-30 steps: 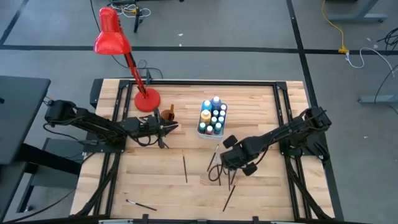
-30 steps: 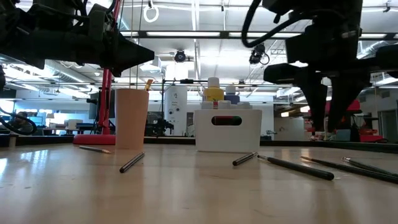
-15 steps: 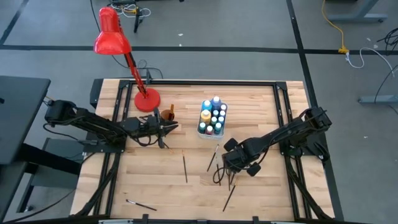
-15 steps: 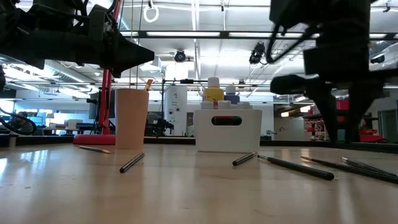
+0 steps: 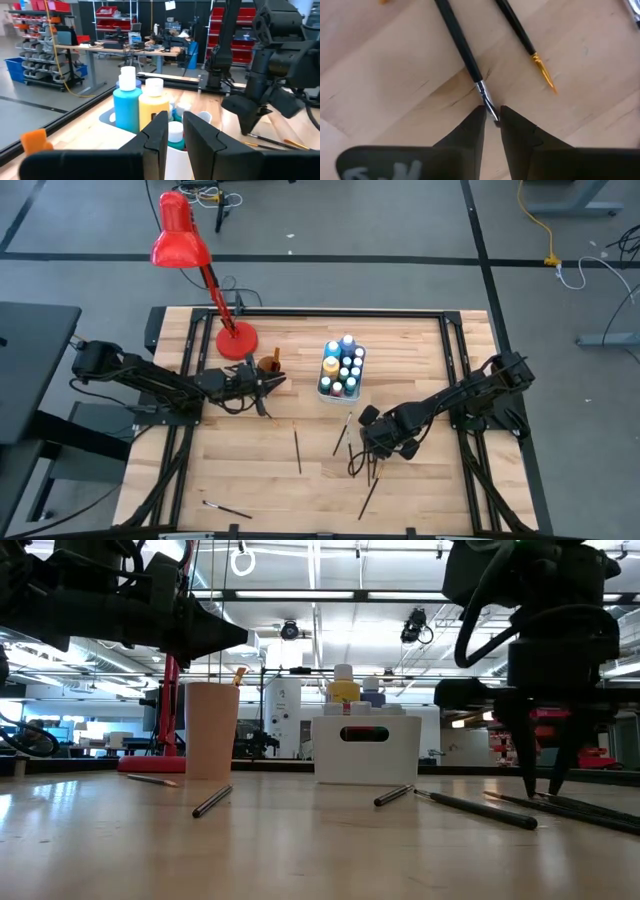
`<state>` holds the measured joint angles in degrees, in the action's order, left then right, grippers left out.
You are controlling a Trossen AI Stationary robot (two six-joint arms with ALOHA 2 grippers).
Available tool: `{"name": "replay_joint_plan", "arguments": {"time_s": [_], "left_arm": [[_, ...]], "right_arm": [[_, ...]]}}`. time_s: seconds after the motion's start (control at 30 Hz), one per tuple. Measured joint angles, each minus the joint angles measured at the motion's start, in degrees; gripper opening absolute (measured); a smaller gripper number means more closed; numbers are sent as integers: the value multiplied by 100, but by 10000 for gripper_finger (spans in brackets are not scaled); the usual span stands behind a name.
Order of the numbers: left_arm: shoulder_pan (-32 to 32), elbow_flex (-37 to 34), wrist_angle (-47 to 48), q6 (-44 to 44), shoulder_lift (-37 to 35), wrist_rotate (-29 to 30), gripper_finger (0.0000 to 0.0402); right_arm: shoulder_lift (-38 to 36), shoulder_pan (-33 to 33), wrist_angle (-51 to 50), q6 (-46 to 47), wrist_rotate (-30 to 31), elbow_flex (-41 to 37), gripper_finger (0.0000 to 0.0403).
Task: Pick & Place Paint Supplies
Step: Put the white paint brush into the orange cup
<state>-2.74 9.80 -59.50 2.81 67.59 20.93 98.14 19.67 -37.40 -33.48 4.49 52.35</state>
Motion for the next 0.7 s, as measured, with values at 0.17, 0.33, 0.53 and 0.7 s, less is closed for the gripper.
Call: {"name": "replay_joint_plan", "arguments": {"time_s": [0.17, 0.33, 0.53, 0.7], "left_arm": [[0, 0, 4, 2, 0, 45, 66], [0, 0, 4, 129, 0, 46, 66], [0, 0, 4, 134, 0, 46, 66], [0, 0, -17, 357, 0, 46, 66]], "right_arm": [[-6, 23, 49, -174, -36, -58, 28], [-2, 27, 88, -479, -37, -61, 10], [-64, 197, 37, -1382, 333, -14, 3], [-178, 351, 87, -1767, 632, 576, 2]]}}
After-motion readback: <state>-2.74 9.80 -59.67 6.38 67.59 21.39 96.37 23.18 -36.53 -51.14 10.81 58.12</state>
